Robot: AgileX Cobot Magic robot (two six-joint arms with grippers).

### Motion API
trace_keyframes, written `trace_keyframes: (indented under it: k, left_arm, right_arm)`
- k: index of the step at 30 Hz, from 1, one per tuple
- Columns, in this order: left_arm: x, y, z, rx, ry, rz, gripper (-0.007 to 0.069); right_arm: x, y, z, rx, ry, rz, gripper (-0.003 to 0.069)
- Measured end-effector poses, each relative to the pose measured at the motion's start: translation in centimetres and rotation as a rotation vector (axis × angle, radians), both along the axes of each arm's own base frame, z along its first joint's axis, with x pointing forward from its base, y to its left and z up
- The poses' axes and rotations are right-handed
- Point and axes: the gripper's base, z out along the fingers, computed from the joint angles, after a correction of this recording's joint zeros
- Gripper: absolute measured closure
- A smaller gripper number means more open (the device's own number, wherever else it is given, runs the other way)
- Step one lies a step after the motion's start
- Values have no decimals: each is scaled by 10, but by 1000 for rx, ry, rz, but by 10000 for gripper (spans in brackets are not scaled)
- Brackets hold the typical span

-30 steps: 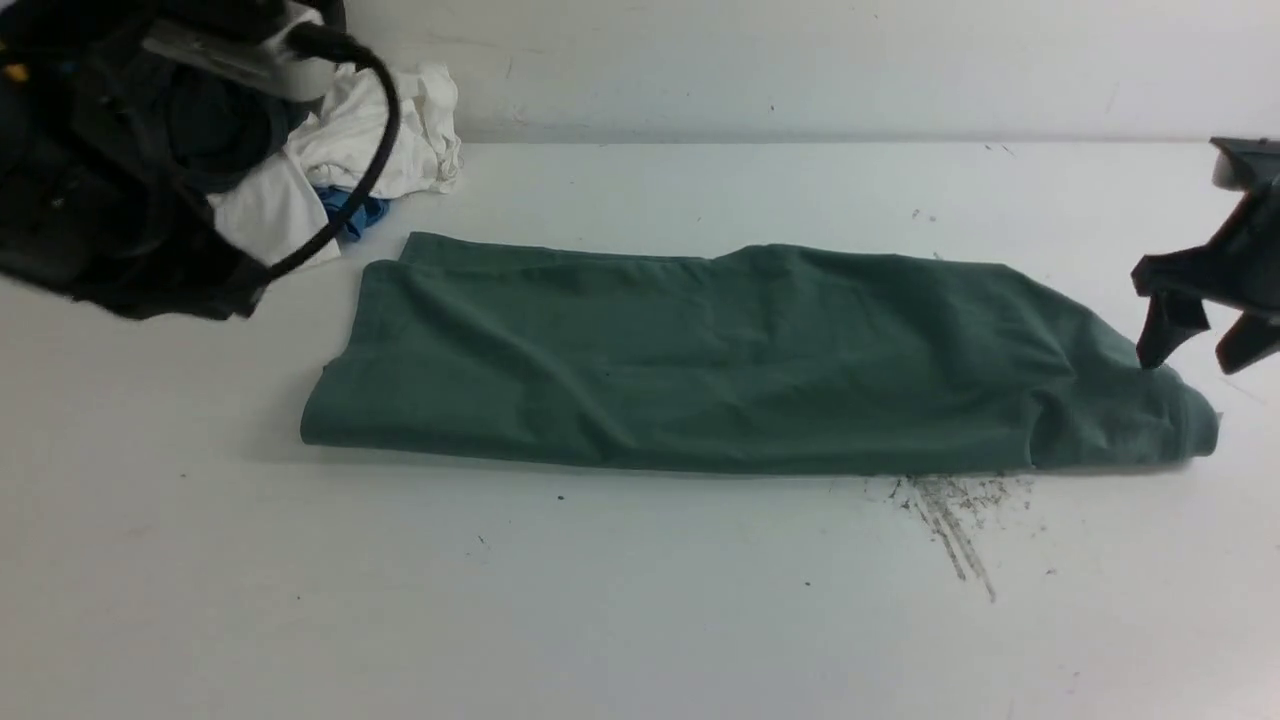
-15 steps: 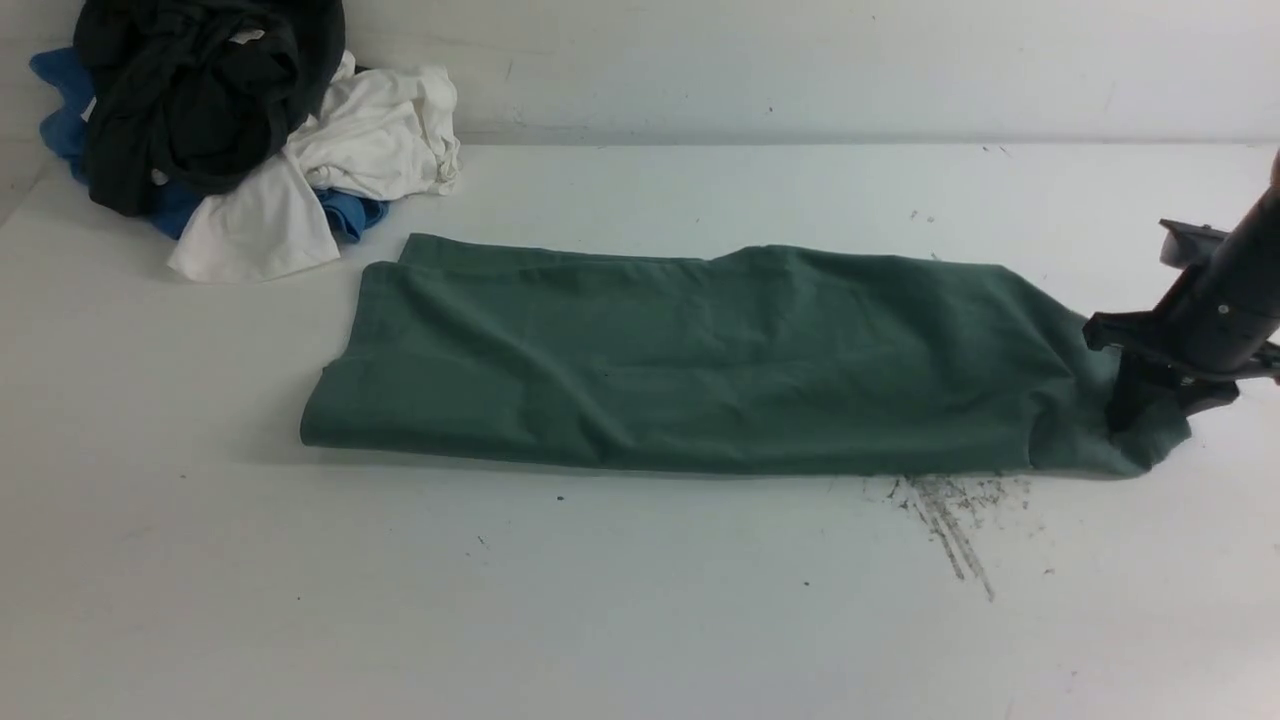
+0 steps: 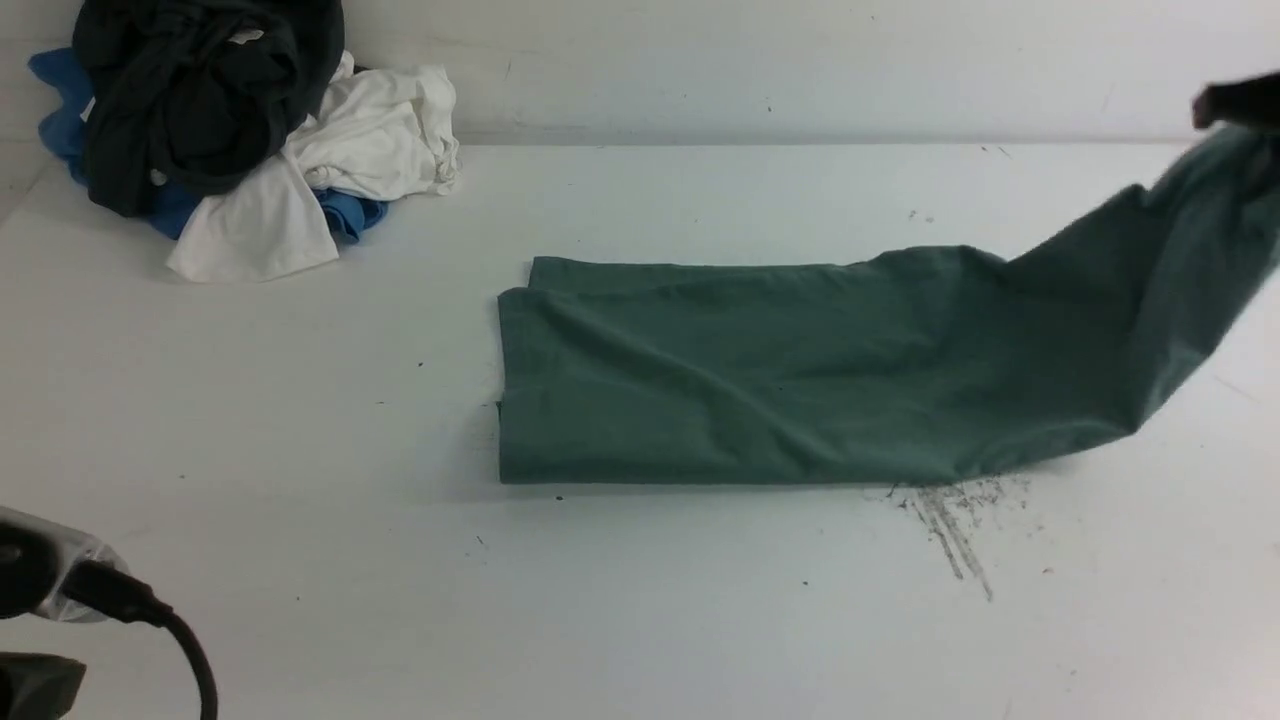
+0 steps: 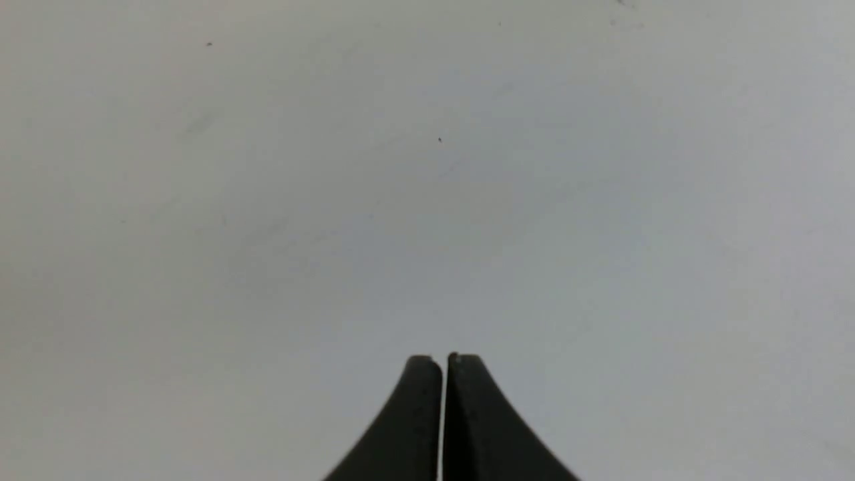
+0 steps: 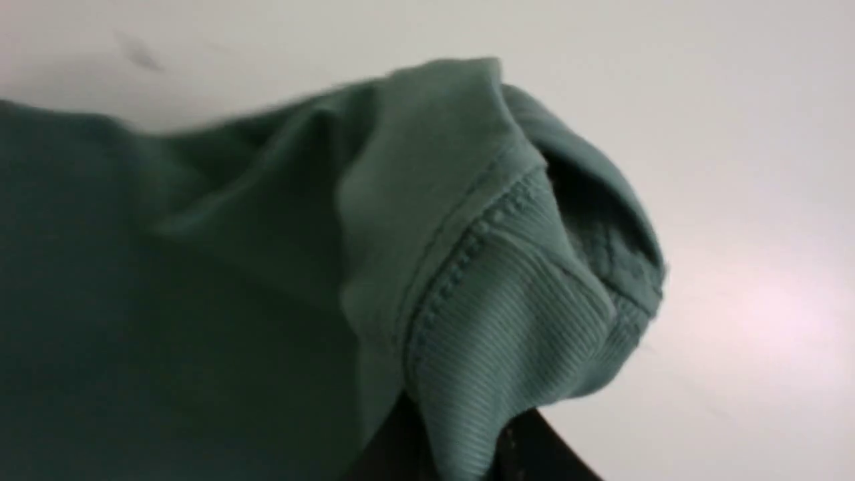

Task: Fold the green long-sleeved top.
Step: Use the right arm to drag the right edge of the fabric to the left and folds it over the left edge

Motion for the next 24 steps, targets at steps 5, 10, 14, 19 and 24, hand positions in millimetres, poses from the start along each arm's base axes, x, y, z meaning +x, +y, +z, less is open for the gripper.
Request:
trace_keyframes:
  k: [5,10,14,19,24]
  left_arm:
    - [17,-5,-10,-65,18,30,631]
    - [25,-9,-15,-97,72,36,631]
    - [25,-10,-16,-108,78,36,631]
    - [25,-10,-16,-107,77,34,631]
    - [26,-10,-15,-107,72,34,631]
  right_arm:
    - [-2,116,-1,232,-30,288,631]
    - [2,218,-53,358,-9,464,631]
    - [7,265,-108,433,43,478,631]
    - [11,288,-139,524,24,489,575]
    - [11,296,-131,646,-28,531,434]
